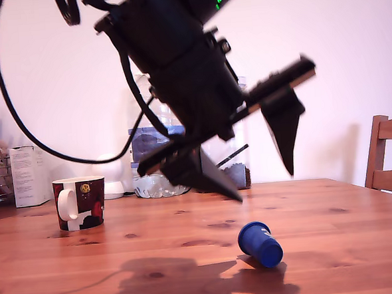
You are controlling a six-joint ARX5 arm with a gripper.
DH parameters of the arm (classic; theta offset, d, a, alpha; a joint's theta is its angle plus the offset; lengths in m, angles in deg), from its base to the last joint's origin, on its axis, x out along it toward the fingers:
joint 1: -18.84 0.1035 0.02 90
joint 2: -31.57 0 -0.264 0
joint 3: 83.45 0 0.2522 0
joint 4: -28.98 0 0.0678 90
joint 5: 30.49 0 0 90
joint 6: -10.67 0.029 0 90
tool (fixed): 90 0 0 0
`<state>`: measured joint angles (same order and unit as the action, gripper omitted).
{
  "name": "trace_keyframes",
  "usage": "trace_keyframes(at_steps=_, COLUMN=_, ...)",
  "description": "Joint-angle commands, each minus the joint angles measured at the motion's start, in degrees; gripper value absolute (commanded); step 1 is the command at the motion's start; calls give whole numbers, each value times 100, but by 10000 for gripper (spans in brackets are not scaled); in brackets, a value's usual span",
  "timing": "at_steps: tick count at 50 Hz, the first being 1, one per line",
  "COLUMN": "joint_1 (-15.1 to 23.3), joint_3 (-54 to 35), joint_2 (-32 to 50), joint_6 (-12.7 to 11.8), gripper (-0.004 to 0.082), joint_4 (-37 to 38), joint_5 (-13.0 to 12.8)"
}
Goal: Pick up the coffee capsules from the table one by one and drop them inside the nearest coffee cup
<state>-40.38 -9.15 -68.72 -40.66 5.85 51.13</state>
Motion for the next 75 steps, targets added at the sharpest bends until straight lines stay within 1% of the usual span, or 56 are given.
trace_keyframes(at_steps=1, joint_1=13, joint_3=105, joint_2=-254, joint_6=-74, gripper=522, joint_4=-133, joint_5=35)
trace_keyframes(at_steps=2, joint_1=22, joint_3=136, joint_2=-269, joint_6=-153, gripper=522, joint_4=-175, joint_5=48)
trace_keyframes(at_steps=5, joint_1=24, joint_3=208, joint_2=-323, joint_6=-280, gripper=522, joint_4=-260, joint_5=63)
trace_keyframes(at_steps=7, joint_1=24, joint_3=245, joint_2=-326, joint_6=-289, gripper=522, joint_4=-326, joint_5=63)
trace_keyframes(at_steps=10, joint_1=24, joint_3=267, joint_2=-332, joint_6=-417, gripper=521, joint_4=-417, joint_5=63)
trace_keyframes(at_steps=13, joint_1=24, joint_3=271, joint_2=-332, joint_6=-483, gripper=521, joint_4=-503, joint_5=63)
trace_keyframes(at_steps=20, joint_1=24, joint_3=271, joint_2=-365, joint_6=-579, gripper=521, joint_4=-603, joint_5=66)
trace_keyframes(at_steps=23, joint_1=24, joint_3=278, joint_2=-415, joint_6=-581, gripper=521, joint_4=-605, joint_5=68)
trace_keyframes(at_steps=31, joint_1=31, joint_3=431, joint_2=-640, joint_6=-678, gripper=521, joint_4=-664, joint_5=160)
trace_keyframes(at_steps=41, joint_1=111, joint_3=627, joint_2=-857, joint_6=-682, gripper=521, joint_4=-782, joint_5=160)
trace_keyframes(at_steps=46, joint_1=155, joint_3=723, joint_2=-1005, joint_6=-743, gripper=521, joint_4=-896, joint_5=254)
trace_keyframes(at_steps=50, joint_1=190, joint_3=824, joint_2=-1095, joint_6=-739, gripper=521, joint_4=-1014, joint_5=341)
trace_keyframes(at_steps=69, joint_1=289, joint_3=979, joint_2=-1266, joint_6=-719, gripper=518, joint_4=-1150, joint_5=350)
trace_keyframes(at_steps=75, joint_1=308, joint_3=981, joint_2=-1292, joint_6=-719, gripper=518, joint_4=-1185, joint_5=413)
